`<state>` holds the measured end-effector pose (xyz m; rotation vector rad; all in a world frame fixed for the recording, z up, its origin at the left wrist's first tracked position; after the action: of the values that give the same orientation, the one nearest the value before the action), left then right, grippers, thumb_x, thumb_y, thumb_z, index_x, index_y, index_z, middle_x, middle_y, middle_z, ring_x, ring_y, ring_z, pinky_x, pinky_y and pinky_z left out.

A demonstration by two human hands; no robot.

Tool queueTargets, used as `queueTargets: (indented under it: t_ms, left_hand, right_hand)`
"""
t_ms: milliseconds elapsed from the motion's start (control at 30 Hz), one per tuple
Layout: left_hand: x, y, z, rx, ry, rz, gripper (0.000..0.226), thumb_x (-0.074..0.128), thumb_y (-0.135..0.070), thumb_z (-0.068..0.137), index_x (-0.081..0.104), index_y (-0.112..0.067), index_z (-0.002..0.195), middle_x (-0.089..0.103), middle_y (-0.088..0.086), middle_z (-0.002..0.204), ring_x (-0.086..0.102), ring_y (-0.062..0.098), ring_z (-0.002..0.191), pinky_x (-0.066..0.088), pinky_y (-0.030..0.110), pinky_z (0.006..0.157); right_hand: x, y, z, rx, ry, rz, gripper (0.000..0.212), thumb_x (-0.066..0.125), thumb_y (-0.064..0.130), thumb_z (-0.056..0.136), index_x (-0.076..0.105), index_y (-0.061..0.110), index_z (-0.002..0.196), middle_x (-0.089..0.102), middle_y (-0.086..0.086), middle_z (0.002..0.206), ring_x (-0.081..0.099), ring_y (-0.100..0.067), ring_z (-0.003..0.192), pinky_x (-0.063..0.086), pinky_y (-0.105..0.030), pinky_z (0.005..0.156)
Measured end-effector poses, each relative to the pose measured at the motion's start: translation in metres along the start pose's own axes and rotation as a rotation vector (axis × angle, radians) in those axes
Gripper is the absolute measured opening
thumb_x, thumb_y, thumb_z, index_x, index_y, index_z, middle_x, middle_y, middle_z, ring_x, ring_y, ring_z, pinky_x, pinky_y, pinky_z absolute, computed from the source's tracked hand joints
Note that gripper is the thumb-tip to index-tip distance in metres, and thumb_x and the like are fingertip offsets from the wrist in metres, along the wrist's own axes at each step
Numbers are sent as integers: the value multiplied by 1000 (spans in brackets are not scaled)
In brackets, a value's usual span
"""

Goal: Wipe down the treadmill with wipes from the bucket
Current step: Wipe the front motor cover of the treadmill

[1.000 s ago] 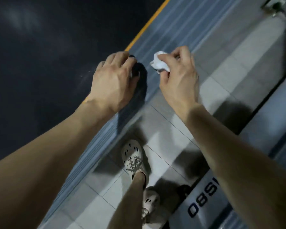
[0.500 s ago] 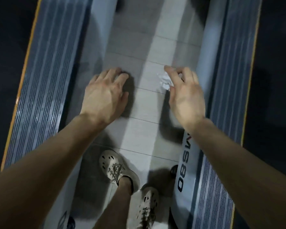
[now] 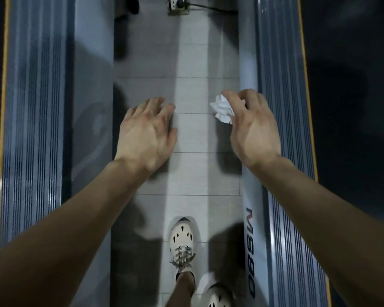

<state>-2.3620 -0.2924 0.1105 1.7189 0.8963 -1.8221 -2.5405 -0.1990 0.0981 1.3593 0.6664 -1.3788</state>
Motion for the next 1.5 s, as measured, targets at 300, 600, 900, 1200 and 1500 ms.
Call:
queueTargets:
  t_ms: [300,600,900,1200,1500]
  left_hand:
    - [-10,24,106,38,36,61,45,66,-34,98,62,-16,139,56,13,152,55,37,134,42,50,113]
    - [-1,67,233,-37,29,134,50,66,-34,97,61,-16,144,53,11,157,53,35,139,42,52,117]
    - [-26,104,337,-107,21,146,44,72,-30,89,66,-14,130,63,11,141,61,37,124,47,50,102]
    - [-35,118,458,-35,-29,200,42,68,-31,94,66,-11,131,64,15,137,62,38,121,46,50,102]
    - [-25,167,600,-14,-103,175,44,73,-29,89,68,-12,129,65,14,136,63,37,121,49,50,102]
  right_hand:
    - [11,-8,106,-9,-30,-1,62,45,-4,91,57,17,148,57,-15,120,55,-36,105,52,-49,86]
    - [55,-39,230,-35,27,36,59,57,-10,88,60,14,142,58,-16,120,58,-36,104,55,-49,81]
    - [70,-41,364,-128,79,82,48,54,3,94,61,18,139,56,-12,118,55,-34,105,52,-47,79]
    - [86,-66,483,-132,49,54,53,56,1,99,52,13,150,56,-13,124,54,-33,110,51,-47,91]
    - [129,-96,617,-29,-57,77,47,59,2,97,58,16,142,57,-11,120,54,-32,107,52,-45,84]
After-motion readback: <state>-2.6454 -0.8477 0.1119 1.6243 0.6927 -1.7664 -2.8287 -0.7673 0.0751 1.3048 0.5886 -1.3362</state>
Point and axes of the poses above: each hand's wrist, its own z-axis towards the middle knuckle, its own x-axis out of the palm, y = z × x, the point moved 10 cm from there along z, towards the middle knuckle
